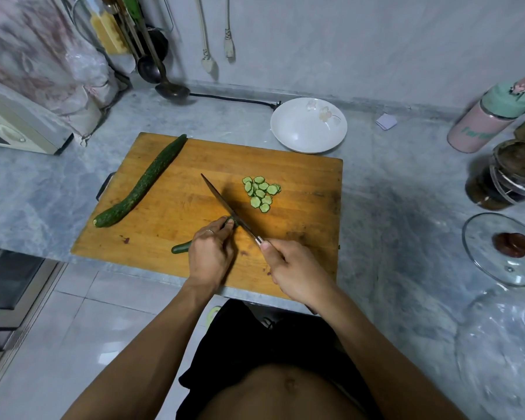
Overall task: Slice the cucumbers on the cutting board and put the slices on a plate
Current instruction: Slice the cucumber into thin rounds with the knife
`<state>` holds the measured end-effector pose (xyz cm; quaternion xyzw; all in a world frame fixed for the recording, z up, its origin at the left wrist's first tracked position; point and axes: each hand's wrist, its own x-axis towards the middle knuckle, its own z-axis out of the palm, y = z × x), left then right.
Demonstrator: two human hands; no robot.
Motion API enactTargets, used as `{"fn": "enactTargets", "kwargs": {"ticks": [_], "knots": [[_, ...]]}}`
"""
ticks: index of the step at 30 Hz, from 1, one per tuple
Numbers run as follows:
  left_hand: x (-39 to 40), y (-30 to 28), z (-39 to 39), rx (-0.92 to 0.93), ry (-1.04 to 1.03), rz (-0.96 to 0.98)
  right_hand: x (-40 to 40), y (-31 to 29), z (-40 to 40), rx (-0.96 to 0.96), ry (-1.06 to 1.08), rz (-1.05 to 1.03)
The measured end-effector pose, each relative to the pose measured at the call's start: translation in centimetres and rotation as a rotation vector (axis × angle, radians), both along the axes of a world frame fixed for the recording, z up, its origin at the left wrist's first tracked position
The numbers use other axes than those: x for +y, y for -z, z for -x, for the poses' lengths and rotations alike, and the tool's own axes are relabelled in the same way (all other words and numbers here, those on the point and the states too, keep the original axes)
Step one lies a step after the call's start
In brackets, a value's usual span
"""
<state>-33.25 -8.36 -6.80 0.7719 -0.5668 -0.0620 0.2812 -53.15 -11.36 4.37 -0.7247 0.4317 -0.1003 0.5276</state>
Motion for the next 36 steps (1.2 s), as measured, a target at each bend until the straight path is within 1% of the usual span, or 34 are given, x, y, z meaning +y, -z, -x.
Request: {"fn": "enactTargets", "kwargs": {"ticks": [7,10,15,17,20,26,31,36], "knots": [[0.0,0.3,-0.2,-0.013,0.025,-0.006,0.8,-0.2,-0.4,0.007,0.002,0.072],[0.1,0.4,-0.1,-0.003,0.015,0.01,0.5,-0.3,-0.3,-0.003,-0.011,0.001],[0.1,-0.1,0.3,-0.012,0.018,0.069,-0.9,-0.6,-0.3,-0.029,0.029,-0.188],[0.1,0.0,0.3,-0.017,0.019,0.072,-1.3,-0.4,-0.7,-0.028,0.037,-0.213],[0.1,0.4,0.0,-0.01,0.017,0.042,-1.3,0.5,-1.8,0.014,0.044,-0.167],[0.1,0.0,-0.3,0.009,0.025,-0.017,-0.5,0.9,-2.6,0.06,0.034,-0.003],[0.4,-1.4,-0.6,0.016,0.082,0.006,-0.3,0.7,-2.5,0.079,0.018,0.025],[0.6,-1.9,-1.0,-0.025,0.043,0.029,-1.0,1.0,-1.8,0.1,-0.011,0.058]]}}
